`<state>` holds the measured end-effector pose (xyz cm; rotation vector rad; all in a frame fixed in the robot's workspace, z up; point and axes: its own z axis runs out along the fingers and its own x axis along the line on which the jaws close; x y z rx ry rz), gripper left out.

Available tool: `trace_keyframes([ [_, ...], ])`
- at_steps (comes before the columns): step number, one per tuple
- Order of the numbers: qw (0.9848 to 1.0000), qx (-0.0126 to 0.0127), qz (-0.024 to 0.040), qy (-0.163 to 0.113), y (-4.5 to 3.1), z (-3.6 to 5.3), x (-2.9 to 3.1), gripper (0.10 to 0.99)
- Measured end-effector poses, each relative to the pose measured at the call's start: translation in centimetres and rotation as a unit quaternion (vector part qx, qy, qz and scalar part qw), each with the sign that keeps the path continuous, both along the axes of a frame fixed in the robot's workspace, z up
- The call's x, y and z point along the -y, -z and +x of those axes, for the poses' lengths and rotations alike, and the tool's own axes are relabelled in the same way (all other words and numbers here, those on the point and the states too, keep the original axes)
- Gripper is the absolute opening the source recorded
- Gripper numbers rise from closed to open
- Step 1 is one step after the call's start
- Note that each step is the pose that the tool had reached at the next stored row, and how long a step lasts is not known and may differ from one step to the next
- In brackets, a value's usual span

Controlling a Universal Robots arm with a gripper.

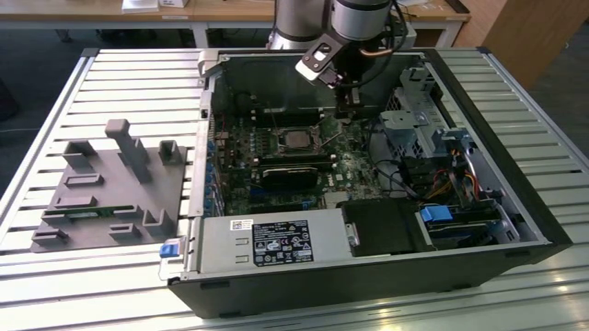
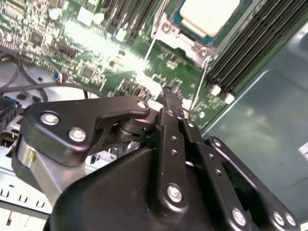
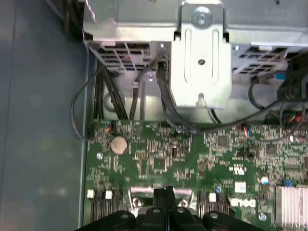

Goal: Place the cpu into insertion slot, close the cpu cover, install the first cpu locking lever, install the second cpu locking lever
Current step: 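Close the cpu cover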

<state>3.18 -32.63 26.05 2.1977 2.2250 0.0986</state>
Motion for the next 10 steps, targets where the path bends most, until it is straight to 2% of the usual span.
trace_keyframes([
  [6,1.0000,-0.0017,0.0000,0.000,0.22,1.34,-0.19,0.106],
  [10,1.0000,-0.0033,0.0000,0.000,0.44,1.89,-0.32,0.106],
])
